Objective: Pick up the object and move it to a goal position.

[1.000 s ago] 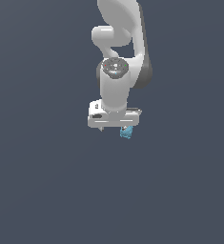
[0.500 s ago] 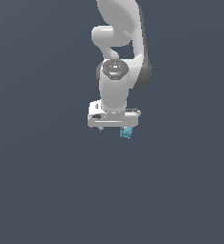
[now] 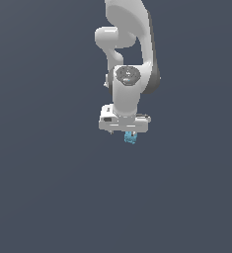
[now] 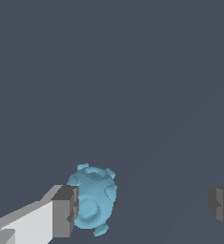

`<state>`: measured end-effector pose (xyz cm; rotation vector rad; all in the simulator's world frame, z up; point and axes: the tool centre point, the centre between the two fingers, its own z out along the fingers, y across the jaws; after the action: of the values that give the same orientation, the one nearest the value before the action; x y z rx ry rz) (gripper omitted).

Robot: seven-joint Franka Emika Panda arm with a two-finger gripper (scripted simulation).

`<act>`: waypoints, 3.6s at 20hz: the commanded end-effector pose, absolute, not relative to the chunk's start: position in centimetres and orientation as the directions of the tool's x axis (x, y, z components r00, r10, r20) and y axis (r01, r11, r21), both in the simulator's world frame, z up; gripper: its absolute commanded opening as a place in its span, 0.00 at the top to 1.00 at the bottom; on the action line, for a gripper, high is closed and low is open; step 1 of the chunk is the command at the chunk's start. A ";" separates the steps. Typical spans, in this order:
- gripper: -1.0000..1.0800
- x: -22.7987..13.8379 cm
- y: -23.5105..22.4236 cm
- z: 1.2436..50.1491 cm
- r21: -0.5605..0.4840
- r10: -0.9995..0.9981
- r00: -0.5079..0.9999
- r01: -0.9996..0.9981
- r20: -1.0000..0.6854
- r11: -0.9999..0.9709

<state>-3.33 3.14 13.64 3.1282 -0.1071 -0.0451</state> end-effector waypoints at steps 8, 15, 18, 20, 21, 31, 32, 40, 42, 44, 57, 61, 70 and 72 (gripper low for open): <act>0.04 -6.7 6.7 10.5 0.005 -0.218 0.976 -0.218 -0.009 -0.976; 0.04 -8.4 8.0 9.3 0.001 -0.282 0.959 -0.282 -0.002 -0.959; 0.04 -8.7 8.3 9.0 0.000 -0.295 0.955 -0.295 0.000 -0.955; 0.04 -8.8 8.3 9.0 0.000 -0.299 0.954 -0.299 0.000 -0.954; 0.04 -8.8 8.4 9.0 0.000 -0.299 0.954 -0.299 0.000 -0.954; 0.04 -8.9 8.3 6.6 0.000 -0.298 0.955 -0.298 0.000 -0.955; 0.04 -8.9 8.3 6.1 0.000 -0.298 0.955 -0.298 0.000 -0.955; 0.04 -8.9 8.3 4.0 0.000 -0.300 0.954 -0.300 0.000 -0.954; 1.00 -8.9 8.3 4.0 0.000 -0.300 0.954 -0.300 0.000 -0.954; 1.00 -8.9 8.3 4.0 0.000 -0.300 0.954 -0.300 0.000 -0.954; 1.00 -8.7 7.9 4.7 -0.001 -0.299 0.954 -0.299 0.000 -0.954; 1.00 -8.4 6.6 6.2 -0.001 -0.299 0.954 -0.299 0.000 -0.954; 1.00 -6.9 1.5 12.5 -0.002 -0.299 0.954 -0.299 0.000 -0.954; 1.00 -6.4 0.1 14.3 -0.002 -0.299 0.954 -0.299 0.000 -0.954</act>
<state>-6.74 1.19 12.94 3.1068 -0.4753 -0.0005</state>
